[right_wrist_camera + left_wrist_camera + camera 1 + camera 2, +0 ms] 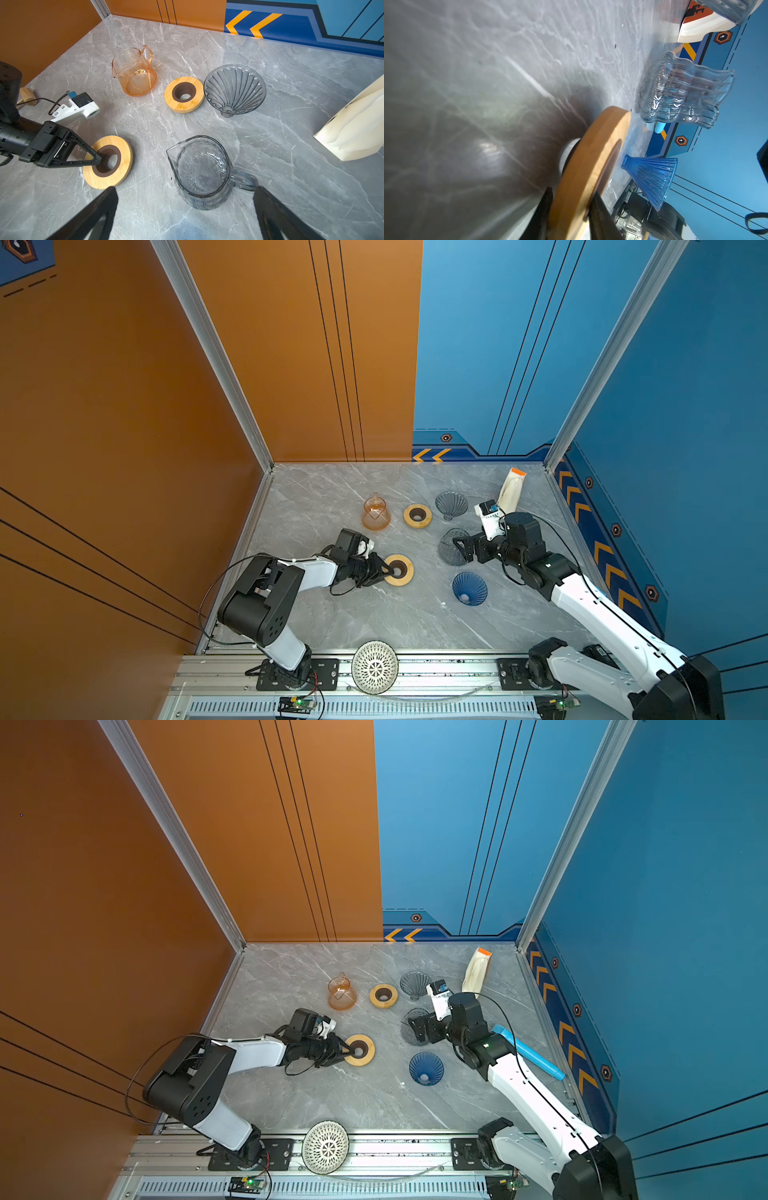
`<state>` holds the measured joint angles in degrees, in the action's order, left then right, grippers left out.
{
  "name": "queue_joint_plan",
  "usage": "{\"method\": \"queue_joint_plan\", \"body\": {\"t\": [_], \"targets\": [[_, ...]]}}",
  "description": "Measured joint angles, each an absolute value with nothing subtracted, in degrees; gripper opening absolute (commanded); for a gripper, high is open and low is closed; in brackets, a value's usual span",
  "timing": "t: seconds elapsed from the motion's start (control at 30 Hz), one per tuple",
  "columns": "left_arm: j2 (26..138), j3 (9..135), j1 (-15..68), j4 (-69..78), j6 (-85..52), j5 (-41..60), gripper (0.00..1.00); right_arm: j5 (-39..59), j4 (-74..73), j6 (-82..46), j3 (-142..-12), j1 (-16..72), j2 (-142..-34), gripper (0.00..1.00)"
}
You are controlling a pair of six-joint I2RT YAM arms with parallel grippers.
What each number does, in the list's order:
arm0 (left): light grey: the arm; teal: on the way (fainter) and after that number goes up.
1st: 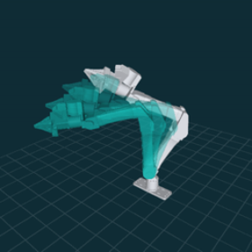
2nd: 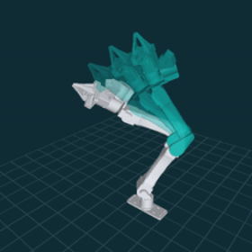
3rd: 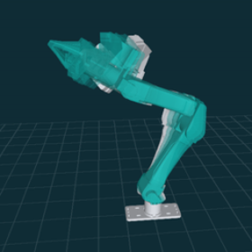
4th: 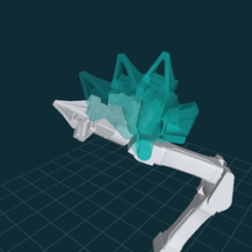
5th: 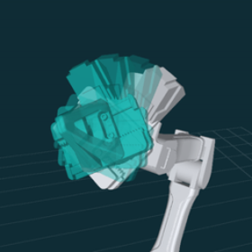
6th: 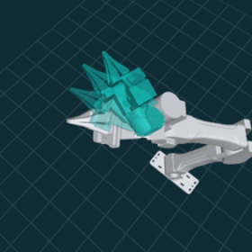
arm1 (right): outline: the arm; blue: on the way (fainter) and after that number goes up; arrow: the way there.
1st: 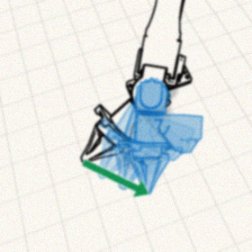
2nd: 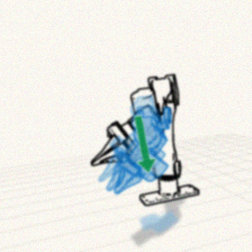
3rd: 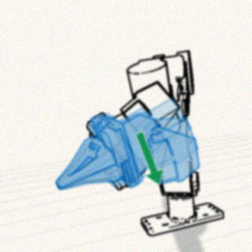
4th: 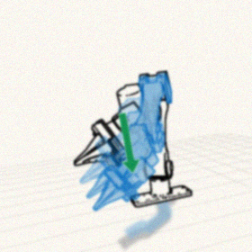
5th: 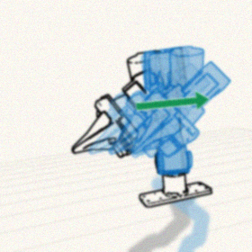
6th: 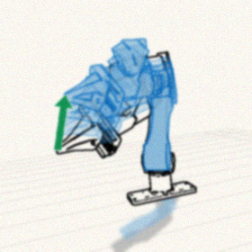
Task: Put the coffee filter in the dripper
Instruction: 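Close the left gripper on the edge of the wooden ring, then lift the wooden ring with the left gripper and carry it over the orange pitcher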
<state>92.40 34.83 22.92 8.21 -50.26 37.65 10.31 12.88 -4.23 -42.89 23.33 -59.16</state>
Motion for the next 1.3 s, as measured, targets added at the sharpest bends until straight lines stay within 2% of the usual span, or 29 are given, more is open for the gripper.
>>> {"method": "queue_joint_plan", "body": {"t": [0.1,0.23,0.33,0.4,0.8,1.3], "targets": [[92.29,34.85,22.94,8.40,-50.48,37.67,0.18,10.28,12.88,-4.25,-42.89,23.38,-59.11,1.00],[92.25,35.18,22.96,8.40,-50.68,38.02,0.06,10.28,12.86,-4.23,-42.89,23.38,-58.81,1.00],[92.25,35.70,22.96,8.38,-50.68,38.24,0.05,10.28,12.51,-4.23,-42.83,23.38,-58.50,1.00],[92.14,36.07,22.98,8.40,-50.74,38.35,0.00,10.31,12.21,-4.16,-42.83,23.38,-58.50,1.00],[88.16,38.83,23.44,5.19,-50.78,39.03,0.00,10.28,11.35,-3.81,-42.83,23.77,-58.50,1.00],[86.61,60.40,20.78,-8.80,-39.66,40.56,0.00,7.22,8.86,-3.90,-42.68,26.04,-57.60,1.00]]}}
